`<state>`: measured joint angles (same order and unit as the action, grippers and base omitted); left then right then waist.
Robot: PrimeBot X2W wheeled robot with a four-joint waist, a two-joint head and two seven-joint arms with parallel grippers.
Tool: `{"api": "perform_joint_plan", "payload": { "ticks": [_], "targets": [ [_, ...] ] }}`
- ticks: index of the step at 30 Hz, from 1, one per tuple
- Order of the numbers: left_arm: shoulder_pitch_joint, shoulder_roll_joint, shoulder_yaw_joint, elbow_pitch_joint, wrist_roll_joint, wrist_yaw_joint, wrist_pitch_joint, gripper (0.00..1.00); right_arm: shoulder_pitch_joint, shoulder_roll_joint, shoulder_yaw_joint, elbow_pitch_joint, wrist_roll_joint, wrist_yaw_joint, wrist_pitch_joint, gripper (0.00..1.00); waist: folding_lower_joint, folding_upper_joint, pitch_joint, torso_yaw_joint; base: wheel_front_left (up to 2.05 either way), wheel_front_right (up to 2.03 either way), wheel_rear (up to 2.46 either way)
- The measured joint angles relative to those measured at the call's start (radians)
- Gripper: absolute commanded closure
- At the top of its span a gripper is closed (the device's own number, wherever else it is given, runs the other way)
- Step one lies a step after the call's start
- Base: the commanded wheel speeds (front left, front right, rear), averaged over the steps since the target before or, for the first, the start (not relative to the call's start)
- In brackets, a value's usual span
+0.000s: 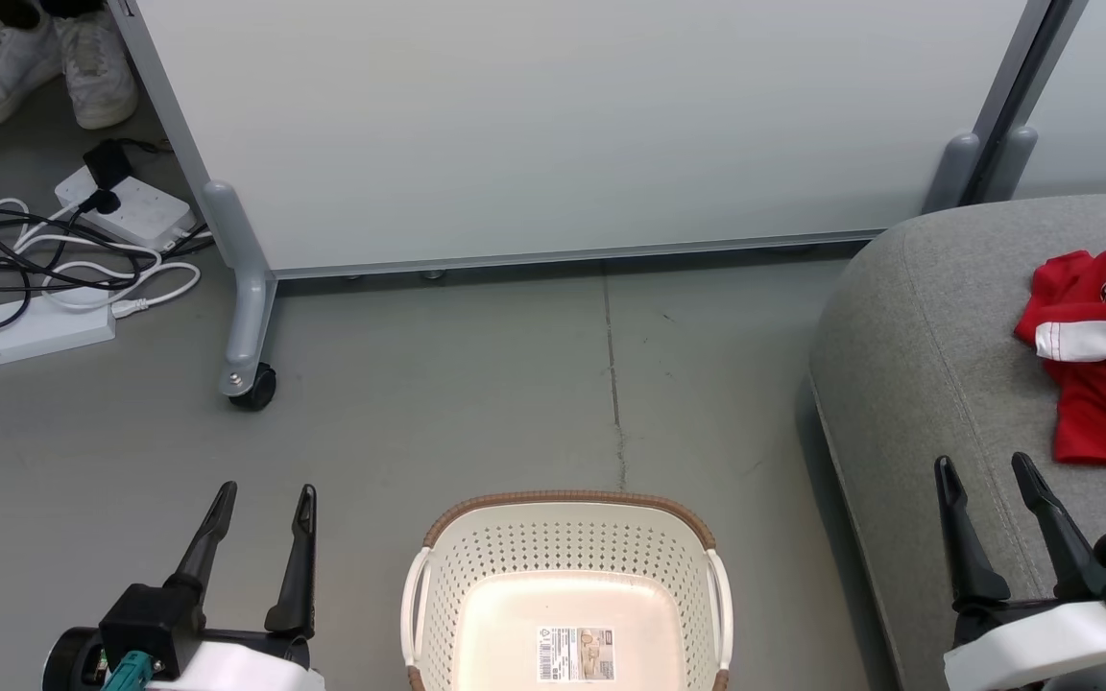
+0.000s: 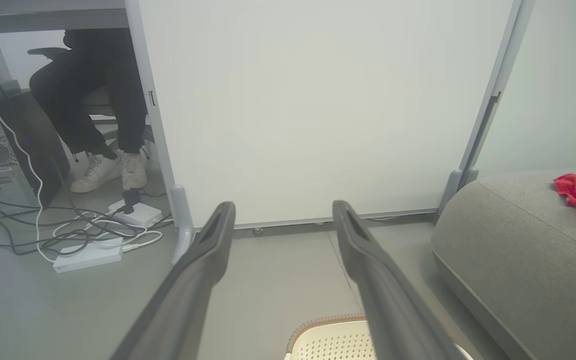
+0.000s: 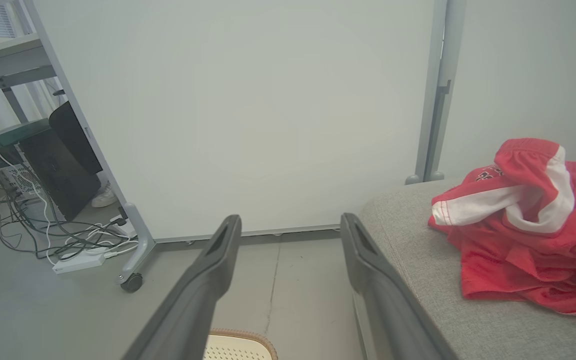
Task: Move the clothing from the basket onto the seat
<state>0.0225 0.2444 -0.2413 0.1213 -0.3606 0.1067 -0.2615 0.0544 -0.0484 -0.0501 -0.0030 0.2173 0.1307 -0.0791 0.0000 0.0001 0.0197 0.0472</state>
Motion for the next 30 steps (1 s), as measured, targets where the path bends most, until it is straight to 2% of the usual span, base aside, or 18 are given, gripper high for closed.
{"api": "perform_joint_plan", "payload": {
  "ticks": [30],
  "targets": [
    [-0.008, -0.013, 0.007, 0.072, 0.052, -0.006, 0.0, 0.0, 0.008, 0.0, 0.007, -0.024, -0.025, 0.0, 0.027, 0.0, 0.0, 0.0, -0.002, -0.003, 0.0, 0.0, 0.0]
  ]
}}
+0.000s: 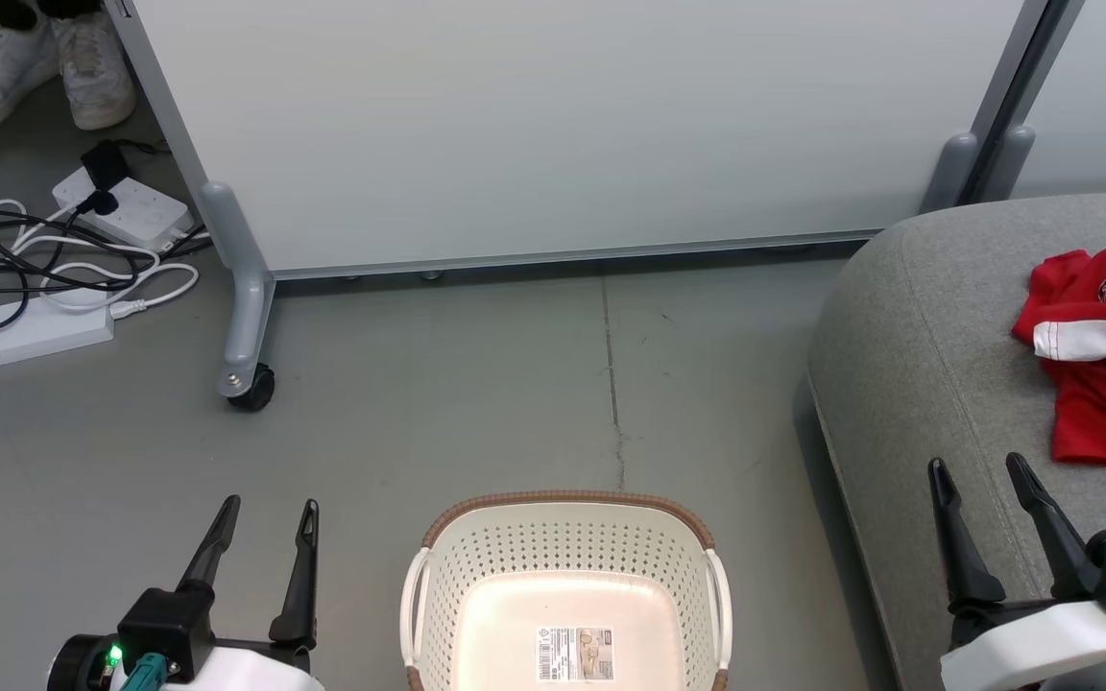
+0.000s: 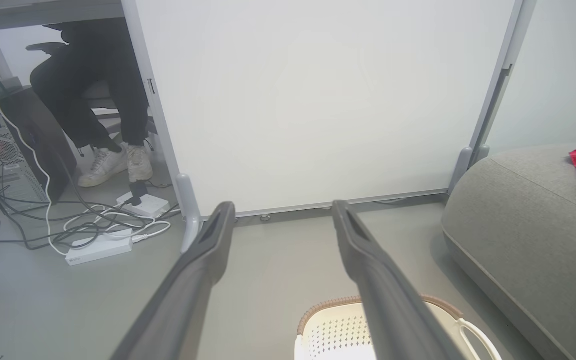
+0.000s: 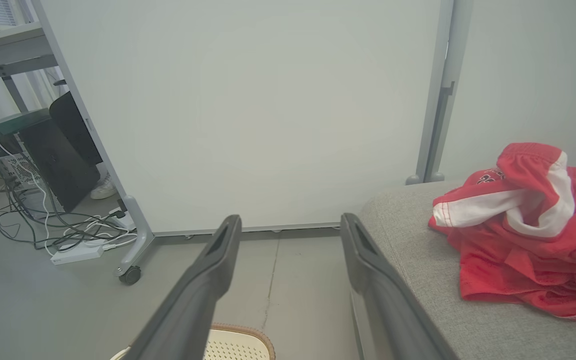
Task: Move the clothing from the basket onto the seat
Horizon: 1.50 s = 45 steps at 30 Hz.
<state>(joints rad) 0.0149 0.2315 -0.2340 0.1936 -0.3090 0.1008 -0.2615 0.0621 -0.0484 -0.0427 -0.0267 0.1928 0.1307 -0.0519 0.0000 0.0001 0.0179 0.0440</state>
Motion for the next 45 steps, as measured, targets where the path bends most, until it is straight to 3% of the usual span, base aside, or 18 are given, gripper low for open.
{"api": "perform_joint_plan", "payload": {
  "ticks": [5, 6, 11, 45],
  "targets": [
    [0.0, -0.006, 0.004, 0.001, 0.003, 0.002, 0.0, 0.0, 0.0, 0.0, 0.002, -0.001, 0.0, 0.0, 0.002, 0.0, 0.0, 0.0, -0.003, 0.001, 0.0, 0.0, 0.0],
    [0.001, -0.008, 0.006, 0.003, 0.003, 0.005, 0.0, 1.0, 0.0, 0.001, 0.003, 0.003, 0.0, 0.0, 0.001, 1.0, -0.0001, 0.0, -0.003, 0.001, 0.0, 0.0, 0.0],
    [0.024, -0.032, -0.004, 0.041, -0.018, 0.004, 0.008, 1.0, 0.014, 0.015, 0.003, 0.049, 0.018, 0.0, 0.01, 1.0, -0.0001, 0.0, -0.003, 0.0, 0.0, 0.0, 0.0],
    [-0.11, -0.09, 0.034, 0.129, -0.544, -0.089, 0.056, 1.0, -0.152, 0.002, -0.129, 0.24, 0.529, 0.0, 0.158, 1.0, 0.0, 0.0, -0.003, -0.011, 0.0, 0.0, 0.0]
  ]
}}
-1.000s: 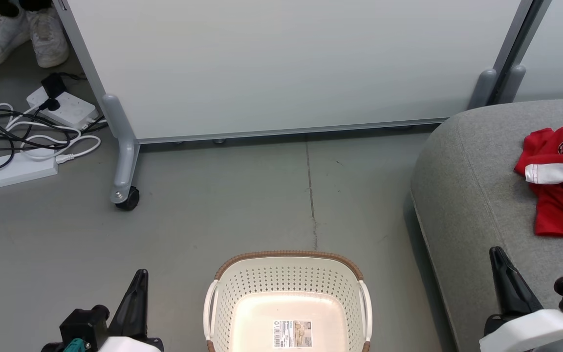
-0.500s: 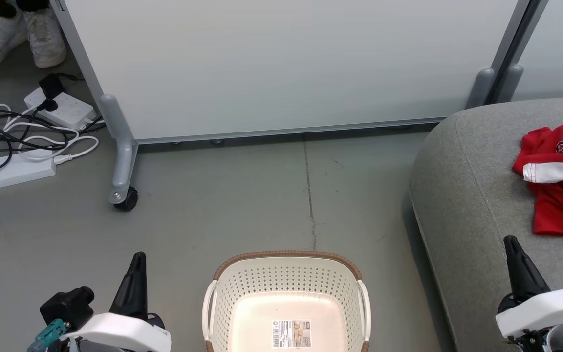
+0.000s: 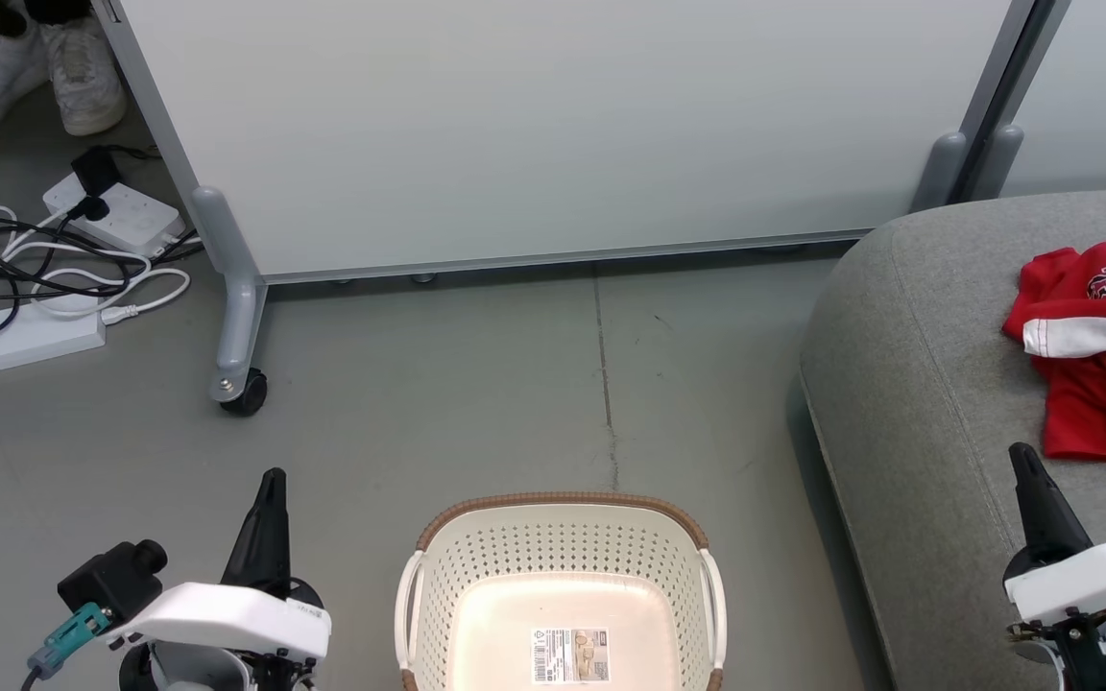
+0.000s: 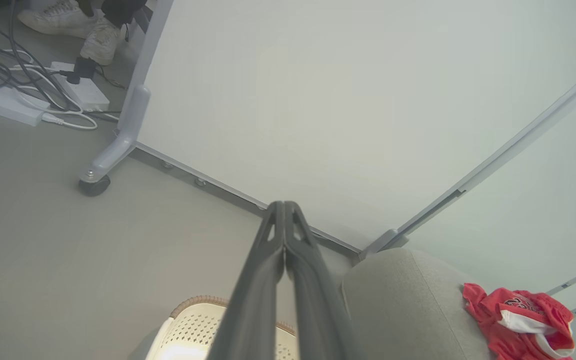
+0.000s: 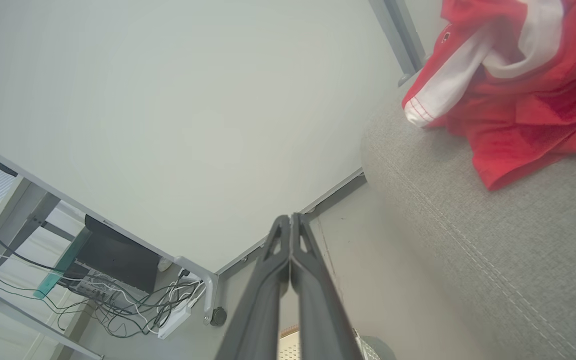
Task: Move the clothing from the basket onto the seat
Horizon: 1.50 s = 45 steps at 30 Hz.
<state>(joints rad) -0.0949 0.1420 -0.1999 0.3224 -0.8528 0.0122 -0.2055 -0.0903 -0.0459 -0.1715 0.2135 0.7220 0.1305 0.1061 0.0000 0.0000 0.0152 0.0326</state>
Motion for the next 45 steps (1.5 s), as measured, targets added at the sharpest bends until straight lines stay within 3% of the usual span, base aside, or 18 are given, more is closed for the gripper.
{"api": "perform_joint_plan", "payload": {
  "ticks": [45],
  "targets": [
    [-0.141, -0.057, 0.037, 0.08, -0.486, -0.082, 0.043, 1.0, -0.165, -0.03, -0.101, 0.182, 0.497, -0.001, 0.123, 1.0, 0.0, 0.0, 0.0, -0.016, 0.0, 0.0, 0.0]
  ]
}}
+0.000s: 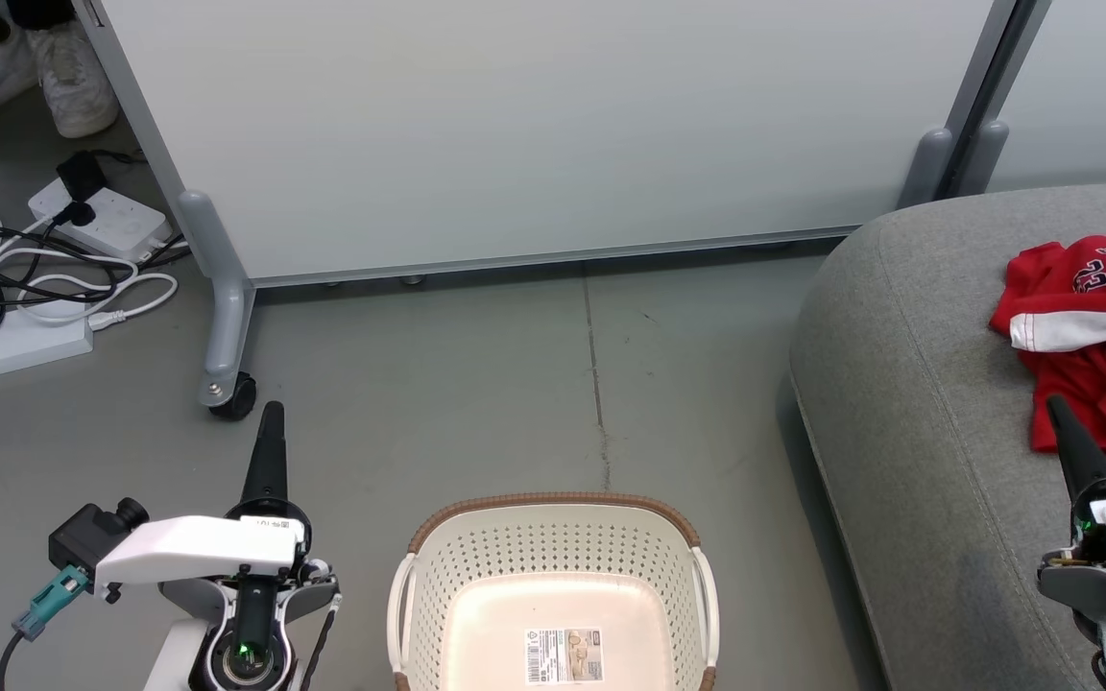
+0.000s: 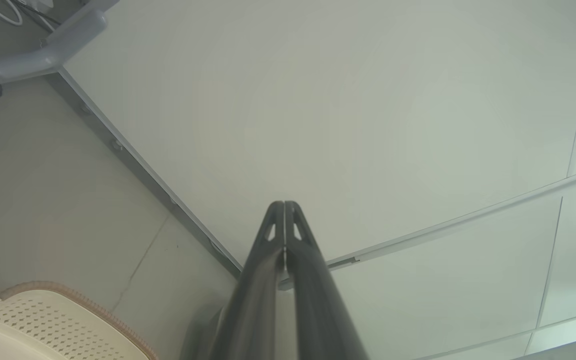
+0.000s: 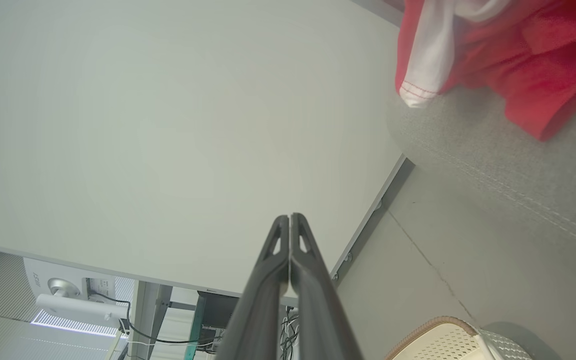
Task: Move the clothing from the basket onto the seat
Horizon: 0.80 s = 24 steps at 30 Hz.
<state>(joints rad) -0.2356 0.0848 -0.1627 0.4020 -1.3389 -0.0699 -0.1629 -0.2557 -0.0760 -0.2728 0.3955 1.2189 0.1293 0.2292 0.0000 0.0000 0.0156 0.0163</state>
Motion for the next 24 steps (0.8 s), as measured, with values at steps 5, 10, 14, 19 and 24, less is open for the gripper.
{"api": "perform_joint_plan", "payload": {
  "ticks": [5, 10, 14, 19, 24],
  "targets": [
    [-0.012, -0.004, 0.003, 0.008, -0.043, -0.008, 0.004, 1.0, -0.011, -0.002, -0.008, 0.014, 0.044, 0.0, 0.011, 1.0, 0.0, 0.0, 0.0, -0.002, 0.0, 0.0, 0.0],
    [-0.02, -0.008, 0.006, 0.015, -0.085, -0.017, 0.009, 1.0, -0.026, -0.006, -0.014, 0.03, 0.086, 0.0, 0.019, 1.0, 0.0, 0.0, 0.0, -0.003, 0.0, 0.0, 0.0],
    [-0.033, -0.012, 0.009, 0.02, -0.113, -0.02, 0.01, 1.0, -0.038, -0.007, -0.019, 0.041, 0.115, 0.0, 0.029, 1.0, 0.0, 0.0, 0.0, -0.005, 0.0, 0.0, 0.0],
    [-0.04, -0.016, 0.012, 0.026, -0.153, -0.028, 0.014, 1.0, -0.047, -0.012, -0.029, 0.054, 0.156, 0.0, 0.039, 1.0, 0.0, 0.0, 0.0, -0.007, 0.0, 0.0, 0.0],
    [-0.05, -0.02, 0.014, 0.031, -0.179, -0.035, 0.018, 1.0, -0.061, -0.014, -0.034, 0.065, 0.184, 0.0, 0.046, 1.0, 0.0, 0.0, 0.0, -0.008, 0.0, 0.0, 0.0]
  ]
}}
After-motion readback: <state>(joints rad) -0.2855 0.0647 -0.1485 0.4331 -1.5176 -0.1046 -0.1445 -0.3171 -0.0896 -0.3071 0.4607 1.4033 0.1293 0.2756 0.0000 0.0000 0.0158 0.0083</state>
